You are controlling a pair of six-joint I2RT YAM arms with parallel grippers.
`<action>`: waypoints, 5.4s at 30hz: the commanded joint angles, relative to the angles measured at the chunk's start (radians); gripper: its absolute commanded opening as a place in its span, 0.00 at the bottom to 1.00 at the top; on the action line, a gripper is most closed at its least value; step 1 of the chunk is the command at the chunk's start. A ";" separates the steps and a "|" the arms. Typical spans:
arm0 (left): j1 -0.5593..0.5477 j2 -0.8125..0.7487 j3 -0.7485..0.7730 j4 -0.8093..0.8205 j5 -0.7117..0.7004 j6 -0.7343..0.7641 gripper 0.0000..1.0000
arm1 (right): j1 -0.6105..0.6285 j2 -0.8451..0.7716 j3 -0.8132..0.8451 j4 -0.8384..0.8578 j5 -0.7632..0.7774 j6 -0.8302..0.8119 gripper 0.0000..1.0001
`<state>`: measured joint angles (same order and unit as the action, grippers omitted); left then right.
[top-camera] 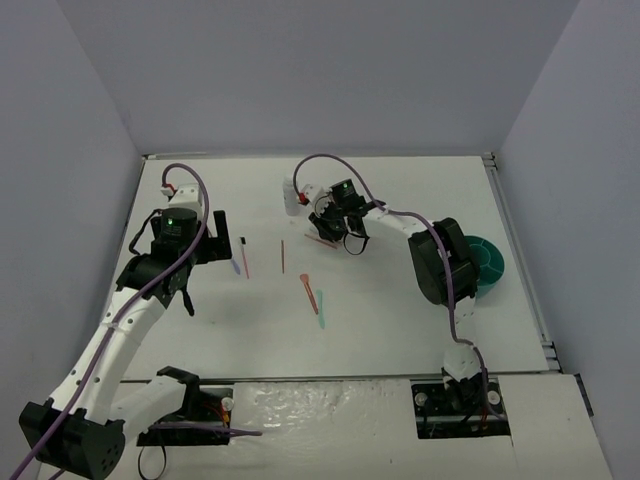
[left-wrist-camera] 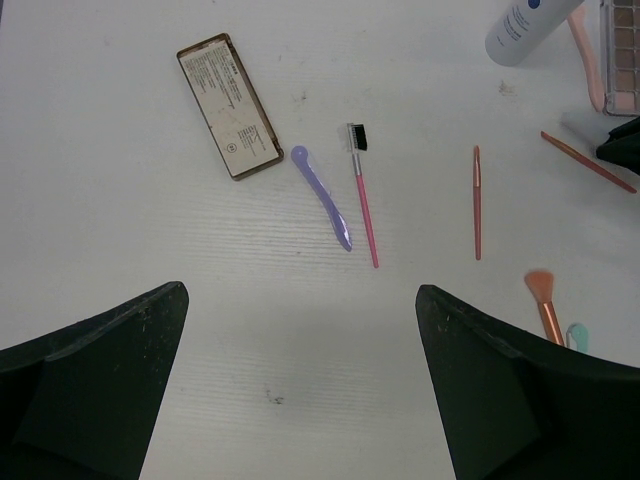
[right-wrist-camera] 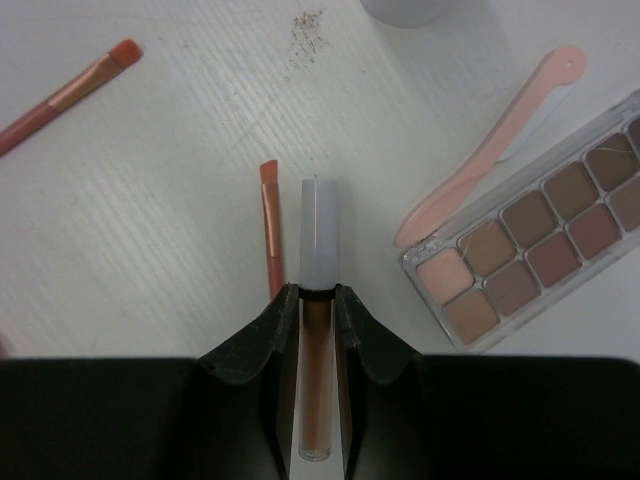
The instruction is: Organize the makeup
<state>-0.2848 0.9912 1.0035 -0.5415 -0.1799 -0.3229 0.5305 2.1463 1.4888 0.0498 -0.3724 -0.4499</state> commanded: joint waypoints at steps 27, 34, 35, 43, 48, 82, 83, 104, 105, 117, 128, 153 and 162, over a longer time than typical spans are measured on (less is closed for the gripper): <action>0.026 -0.090 0.022 0.046 0.065 -0.026 0.97 | -0.200 -1.421 -1.081 0.531 0.811 0.404 0.00; 0.026 -0.109 0.014 0.052 0.057 -0.025 0.97 | -0.244 -1.439 -1.194 0.661 0.827 0.346 0.00; 0.026 -0.109 0.014 0.052 0.057 -0.025 0.97 | -0.261 -1.434 -1.206 0.681 0.813 0.338 0.00; 0.026 -0.109 0.007 0.054 0.059 -0.025 0.97 | -0.528 -1.301 -1.225 0.817 0.454 0.377 0.00; 0.026 -0.109 0.007 0.054 0.056 -0.024 0.97 | -0.614 -1.263 -1.217 0.846 0.248 0.392 0.00; 0.026 -0.152 -0.006 0.058 0.060 -0.022 0.97 | -0.653 -1.316 -1.236 0.700 0.267 0.404 0.15; 0.026 -0.154 -0.007 0.058 0.060 -0.022 0.97 | -0.653 -1.318 -1.236 0.701 0.271 0.403 0.16; 0.026 -0.173 -0.011 0.058 0.053 -0.018 0.97 | -0.653 -1.317 -1.239 0.678 0.284 0.423 0.22; 0.026 -0.174 -0.010 0.058 0.053 -0.018 0.97 | -0.652 -1.323 -1.237 0.671 0.279 0.425 0.22; 0.026 -0.162 -0.014 0.058 0.059 -0.022 0.97 | -0.573 -1.329 -0.987 0.428 0.173 0.498 0.42; 0.026 -0.068 -0.005 0.031 0.108 -0.044 0.97 | -0.179 -1.093 -0.617 0.138 0.342 0.568 0.74; 0.002 0.675 0.366 -0.108 0.139 -0.255 0.86 | -0.061 -1.163 -0.818 0.170 0.324 0.585 1.00; -0.004 0.868 0.491 -0.159 0.117 -0.250 0.63 | -0.061 -1.193 -0.850 0.204 0.331 0.585 1.00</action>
<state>-0.2820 1.8550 1.4318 -0.6599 -0.0289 -0.5566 0.4694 0.9824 0.6395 0.1656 -0.0425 0.1490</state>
